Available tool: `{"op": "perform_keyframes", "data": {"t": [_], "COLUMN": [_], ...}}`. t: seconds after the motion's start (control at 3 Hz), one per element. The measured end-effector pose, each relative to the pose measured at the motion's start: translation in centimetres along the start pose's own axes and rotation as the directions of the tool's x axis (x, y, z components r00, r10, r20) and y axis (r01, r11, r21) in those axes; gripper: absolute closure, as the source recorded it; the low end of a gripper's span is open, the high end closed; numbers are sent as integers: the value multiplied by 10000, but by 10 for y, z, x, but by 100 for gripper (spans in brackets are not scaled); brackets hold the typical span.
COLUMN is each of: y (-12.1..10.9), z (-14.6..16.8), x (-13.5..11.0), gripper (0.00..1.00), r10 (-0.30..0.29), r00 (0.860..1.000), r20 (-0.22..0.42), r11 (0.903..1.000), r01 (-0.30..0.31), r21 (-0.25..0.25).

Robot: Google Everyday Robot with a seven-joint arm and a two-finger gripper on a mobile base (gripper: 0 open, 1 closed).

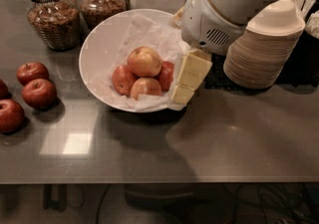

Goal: Pick apple from white bowl

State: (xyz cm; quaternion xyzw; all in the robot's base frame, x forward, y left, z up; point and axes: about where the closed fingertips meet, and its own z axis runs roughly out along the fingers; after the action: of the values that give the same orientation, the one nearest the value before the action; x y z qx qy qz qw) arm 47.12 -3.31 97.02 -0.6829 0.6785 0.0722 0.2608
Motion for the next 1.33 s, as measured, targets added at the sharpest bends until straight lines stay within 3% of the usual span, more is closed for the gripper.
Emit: {"op": "perform_keyframes", "data": {"t": [0.33, 0.67, 1.33], "y": [-11, -15, -37], "z": [26, 27, 71], "x": [-7, -7, -11], "gripper": [0, 0, 0], "r10": [-244, -285, 696], "r00": [9995, 9994, 9949], "r20": [-177, -209, 726], "r11": [9986, 9975, 9950], "r01": [252, 298, -745], "r21": [472, 647, 664]}}
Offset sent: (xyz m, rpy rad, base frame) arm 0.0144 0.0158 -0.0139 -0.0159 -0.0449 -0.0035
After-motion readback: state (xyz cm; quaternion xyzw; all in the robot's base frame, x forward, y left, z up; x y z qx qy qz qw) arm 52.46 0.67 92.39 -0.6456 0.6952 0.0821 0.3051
